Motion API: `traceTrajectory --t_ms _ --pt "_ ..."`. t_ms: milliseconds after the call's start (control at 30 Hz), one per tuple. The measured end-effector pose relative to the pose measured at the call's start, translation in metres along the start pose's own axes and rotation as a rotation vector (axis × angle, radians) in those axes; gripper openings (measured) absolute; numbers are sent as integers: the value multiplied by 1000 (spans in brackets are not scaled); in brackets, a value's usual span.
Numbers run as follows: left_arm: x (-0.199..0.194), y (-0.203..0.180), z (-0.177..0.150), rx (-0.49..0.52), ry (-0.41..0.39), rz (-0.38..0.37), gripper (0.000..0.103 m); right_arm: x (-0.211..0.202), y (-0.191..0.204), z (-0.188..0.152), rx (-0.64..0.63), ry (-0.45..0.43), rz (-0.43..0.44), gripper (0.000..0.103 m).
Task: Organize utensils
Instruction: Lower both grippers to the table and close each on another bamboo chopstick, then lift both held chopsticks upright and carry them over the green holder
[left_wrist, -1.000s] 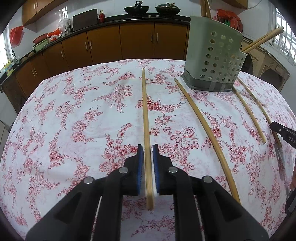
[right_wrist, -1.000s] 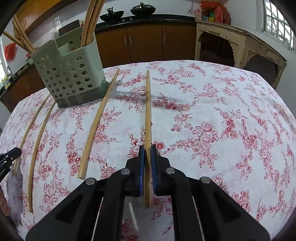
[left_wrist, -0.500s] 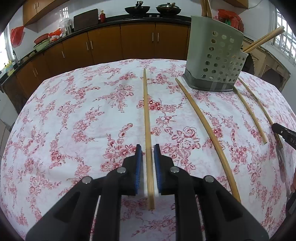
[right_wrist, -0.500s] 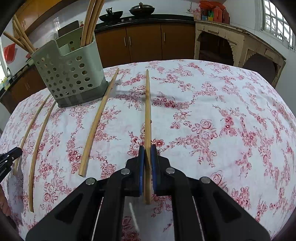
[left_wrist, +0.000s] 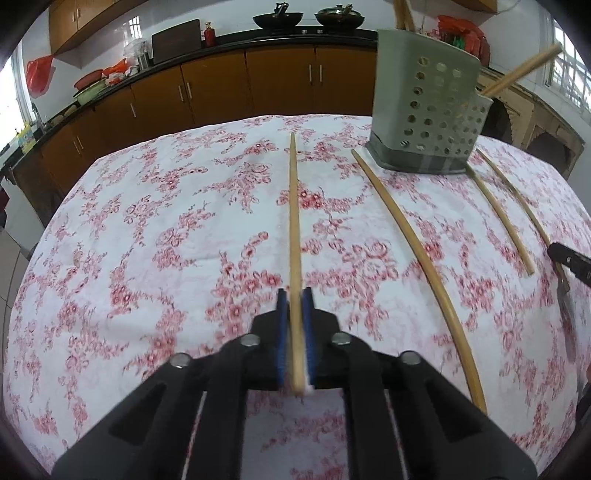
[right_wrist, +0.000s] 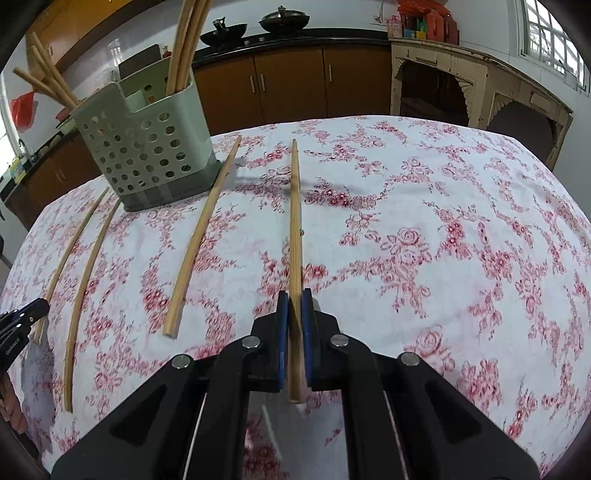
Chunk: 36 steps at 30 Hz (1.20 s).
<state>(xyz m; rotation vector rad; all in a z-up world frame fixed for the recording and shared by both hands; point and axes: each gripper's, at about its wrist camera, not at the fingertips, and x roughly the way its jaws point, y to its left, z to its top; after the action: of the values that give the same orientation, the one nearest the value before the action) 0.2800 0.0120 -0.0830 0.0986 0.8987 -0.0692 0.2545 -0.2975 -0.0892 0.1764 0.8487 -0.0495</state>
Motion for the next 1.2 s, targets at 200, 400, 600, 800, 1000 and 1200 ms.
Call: traceTrajectory --t_ms 200,400,600,800,1000,1200 --pt "-21 3 -7 26 -11 -8 8 -34 -5 2 -2 -85 7 8" --pt "-67 4 3 69 -132 -4 8 -79 -12 17 -4 -216 4 8" --pt "-113 12 24 58 -266 -26 8 -115 -13 35 -6 -324 21 8" --pt "-144 19 47 18 -366 -56 8 -139 -8 51 -11 -403 46 8" --pt "-161 24 64 -16 -423 -75 8 -150 -6 57 -3 -430 74 8" --pt "-165 25 71 -28 -436 -77 8 -153 -1 61 -17 -442 76 8"
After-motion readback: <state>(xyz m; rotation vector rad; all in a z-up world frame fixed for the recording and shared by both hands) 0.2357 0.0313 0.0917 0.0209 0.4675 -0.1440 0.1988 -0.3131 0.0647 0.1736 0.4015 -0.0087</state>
